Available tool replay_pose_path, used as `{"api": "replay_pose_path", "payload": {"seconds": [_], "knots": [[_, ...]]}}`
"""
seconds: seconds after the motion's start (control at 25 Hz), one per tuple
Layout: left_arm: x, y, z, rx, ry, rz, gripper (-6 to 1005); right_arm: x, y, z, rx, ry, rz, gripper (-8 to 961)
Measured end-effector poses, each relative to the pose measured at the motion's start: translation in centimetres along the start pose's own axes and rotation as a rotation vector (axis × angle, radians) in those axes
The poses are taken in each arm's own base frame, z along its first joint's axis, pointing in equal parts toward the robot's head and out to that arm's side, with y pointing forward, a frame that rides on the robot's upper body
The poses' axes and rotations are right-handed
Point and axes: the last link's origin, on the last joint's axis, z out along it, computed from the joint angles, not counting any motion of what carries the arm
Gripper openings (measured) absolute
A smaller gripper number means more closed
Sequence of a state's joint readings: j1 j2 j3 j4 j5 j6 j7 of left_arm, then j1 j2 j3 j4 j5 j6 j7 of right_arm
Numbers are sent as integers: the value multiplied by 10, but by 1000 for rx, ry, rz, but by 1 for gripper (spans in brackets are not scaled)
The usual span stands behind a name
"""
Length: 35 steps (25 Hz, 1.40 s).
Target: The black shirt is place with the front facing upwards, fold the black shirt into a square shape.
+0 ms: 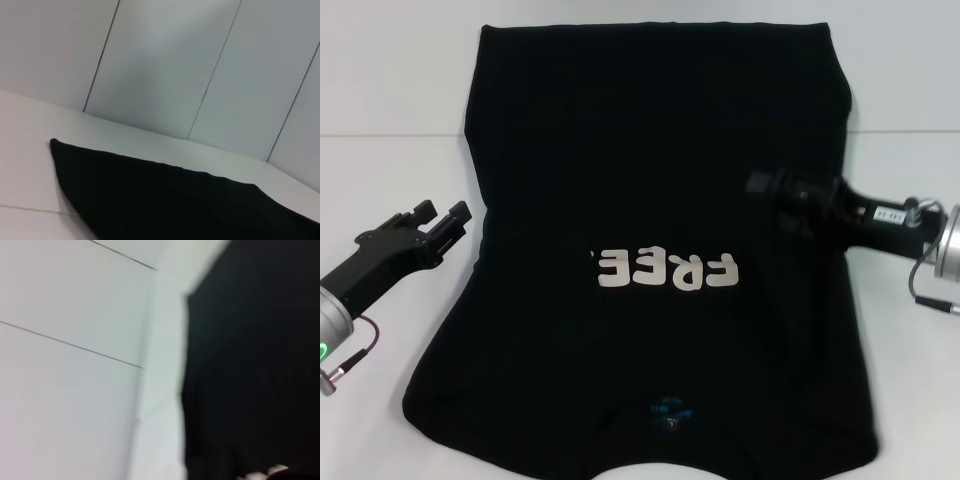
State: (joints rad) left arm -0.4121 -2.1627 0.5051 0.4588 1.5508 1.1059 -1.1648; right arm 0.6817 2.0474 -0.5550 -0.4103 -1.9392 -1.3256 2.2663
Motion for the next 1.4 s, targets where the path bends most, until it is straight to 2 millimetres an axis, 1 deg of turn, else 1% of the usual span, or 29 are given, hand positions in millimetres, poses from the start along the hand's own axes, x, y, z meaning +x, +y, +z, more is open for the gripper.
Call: {"api": "replay_pose_path", "payload": {"seconds": [0.12, 0.24, 0.36, 0.48, 0.56, 0.68, 0.8, 1.0, 1.24, 1.4], "knots": [[-2, 1, 1, -2, -4, 2, 540, -3, 7, -4, -60, -24, -3, 820], [-3, 2, 2, -4, -6, 8, 540, -3, 4, -10, -55, -29, 30, 821], [-3, 2, 2, -3, -6, 12, 540, -1, -5, -16, -23, -34, 69, 814], [-3, 3, 3, -4, -6, 13, 540, 0, -9, -21, -11, -38, 77, 811], [-3, 2, 3, -3, -6, 13, 540, 1, -9, -21, -11, -34, 84, 809], [-3, 2, 3, -3, -5, 12, 540, 6, -3, -21, -46, 16, 100, 808], [-2, 2, 2, 2, 4, 5, 540, 7, -2, -37, -83, 8, 109, 809], [0, 2, 3, 1, 15, 0, 540, 2, -13, -68, -72, -80, 104, 809], [3, 5, 7, -11, 20, 0, 540, -1, -17, -90, -73, -117, 95, 808], [3, 5, 8, -16, 21, -2, 540, -2, -24, -107, -58, -163, 95, 808]]}}
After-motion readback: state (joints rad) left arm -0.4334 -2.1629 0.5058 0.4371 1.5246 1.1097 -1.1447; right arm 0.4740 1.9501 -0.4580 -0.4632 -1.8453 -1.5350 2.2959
